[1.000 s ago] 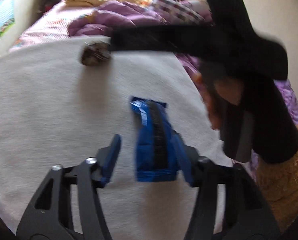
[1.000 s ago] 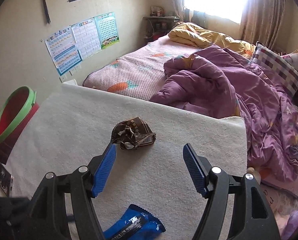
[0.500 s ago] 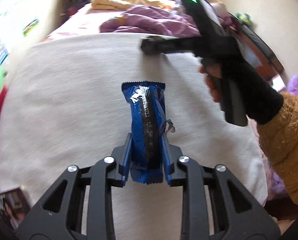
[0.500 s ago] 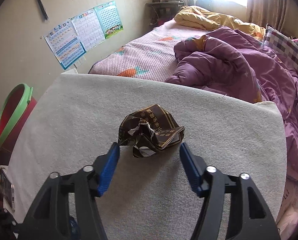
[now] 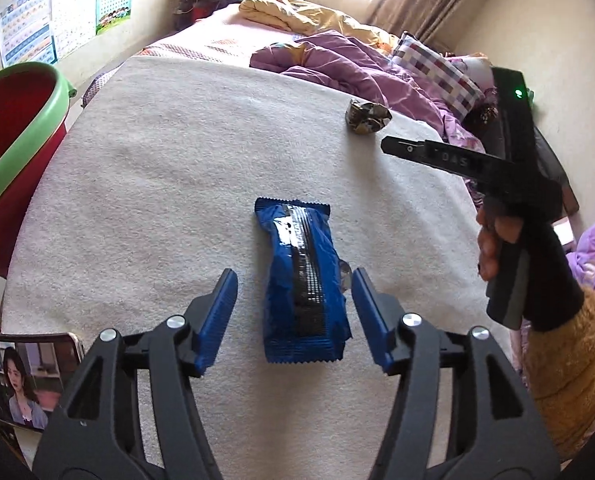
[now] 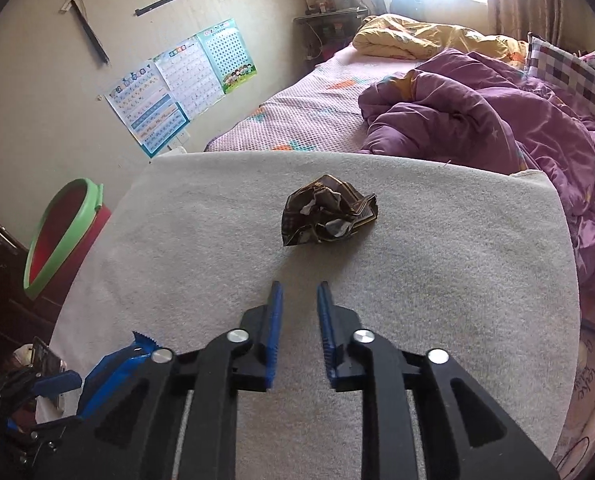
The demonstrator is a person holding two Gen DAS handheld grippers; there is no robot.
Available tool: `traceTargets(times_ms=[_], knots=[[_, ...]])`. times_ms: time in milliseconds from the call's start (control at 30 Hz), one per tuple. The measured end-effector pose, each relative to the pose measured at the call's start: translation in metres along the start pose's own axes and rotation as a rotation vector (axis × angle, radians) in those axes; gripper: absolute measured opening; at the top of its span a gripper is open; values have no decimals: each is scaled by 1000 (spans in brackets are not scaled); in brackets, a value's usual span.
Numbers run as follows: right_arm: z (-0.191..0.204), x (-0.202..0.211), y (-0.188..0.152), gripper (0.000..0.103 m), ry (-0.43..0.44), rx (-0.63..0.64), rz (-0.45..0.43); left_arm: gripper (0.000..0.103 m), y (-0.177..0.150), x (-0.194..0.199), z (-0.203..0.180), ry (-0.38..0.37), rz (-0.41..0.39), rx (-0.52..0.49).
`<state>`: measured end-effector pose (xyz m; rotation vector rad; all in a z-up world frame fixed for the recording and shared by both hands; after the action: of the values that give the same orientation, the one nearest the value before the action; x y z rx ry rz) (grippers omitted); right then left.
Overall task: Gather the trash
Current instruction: 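Grasp the blue wrapper with the left tool while the right tool grasps the brown crumpled wrapper, then carry the blue wrapper and brown wrapper over the red bucket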
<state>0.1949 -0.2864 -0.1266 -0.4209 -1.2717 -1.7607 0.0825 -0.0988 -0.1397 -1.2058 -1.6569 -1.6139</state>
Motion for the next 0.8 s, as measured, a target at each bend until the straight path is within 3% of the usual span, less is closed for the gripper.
traceTargets(times_ms=[233, 333, 367, 433, 500, 567, 800], knots=[[2, -5, 36, 59, -42, 8, -79, 57, -2, -11, -7, -2, 21, -11], [-3, -25, 44, 59, -62, 4, -66, 55, -6, -20, -9, -6, 48, -15], [-5, -31, 45, 60, -73, 7, -51, 50, -7, -23, -10, -2, 57, -19], [-6, -45, 41, 46, -98, 17, -4, 43, -10, -26, -10, 1, 71, -21], [-5, -45, 39, 45, -95, 24, -16, 31, -11, -27, -9, -2, 76, -12], [-4, -41, 38, 45, -73, 25, -36, 28, -13, -26, -4, -14, 72, 19], [28, -15, 32, 45, -28, 68, -85, 26, -4, 2, 12, 60, -39, 49]])
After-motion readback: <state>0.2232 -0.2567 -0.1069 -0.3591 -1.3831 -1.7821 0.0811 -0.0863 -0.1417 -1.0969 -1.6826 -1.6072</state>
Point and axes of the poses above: each gripper's, at about its wrist camera, not at the fingertips, and x roughly against the way its jaws point, z to its left, y to its top, the point moved 7 cm from there along -x, roughly the way its jaws point, and after that the axes turned 11 degrees about y, right-handed, at the moved point
